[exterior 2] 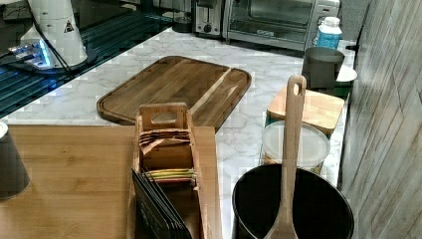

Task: Open the drawer.

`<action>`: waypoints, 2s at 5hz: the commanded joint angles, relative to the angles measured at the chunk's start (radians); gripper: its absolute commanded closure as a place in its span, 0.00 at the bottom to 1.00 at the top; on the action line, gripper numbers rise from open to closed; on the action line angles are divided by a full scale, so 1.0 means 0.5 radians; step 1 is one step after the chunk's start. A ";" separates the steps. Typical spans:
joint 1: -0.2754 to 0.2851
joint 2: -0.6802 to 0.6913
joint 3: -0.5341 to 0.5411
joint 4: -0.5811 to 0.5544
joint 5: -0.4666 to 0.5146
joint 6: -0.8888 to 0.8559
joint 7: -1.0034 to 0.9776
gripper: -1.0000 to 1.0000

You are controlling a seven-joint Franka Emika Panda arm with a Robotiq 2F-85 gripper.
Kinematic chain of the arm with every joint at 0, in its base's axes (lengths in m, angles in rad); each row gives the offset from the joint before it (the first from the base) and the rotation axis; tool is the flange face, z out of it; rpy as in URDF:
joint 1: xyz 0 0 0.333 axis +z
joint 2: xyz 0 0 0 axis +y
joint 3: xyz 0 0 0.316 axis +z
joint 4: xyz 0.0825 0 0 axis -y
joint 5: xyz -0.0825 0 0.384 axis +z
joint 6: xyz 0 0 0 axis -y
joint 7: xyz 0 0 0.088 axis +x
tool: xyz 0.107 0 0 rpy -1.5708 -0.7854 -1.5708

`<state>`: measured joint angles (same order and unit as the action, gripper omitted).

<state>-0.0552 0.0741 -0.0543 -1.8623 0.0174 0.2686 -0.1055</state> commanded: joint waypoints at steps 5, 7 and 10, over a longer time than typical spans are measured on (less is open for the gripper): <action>-0.227 -0.308 -0.253 -0.916 -0.268 0.919 -2.139 0.00; -0.316 -0.266 -0.400 -1.010 -0.281 1.146 -2.612 0.00; -0.376 -0.198 -0.561 -1.329 -0.136 1.679 -3.023 0.00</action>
<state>-0.2422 -0.0143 -0.3481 -2.4648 -0.0720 1.1084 -1.5488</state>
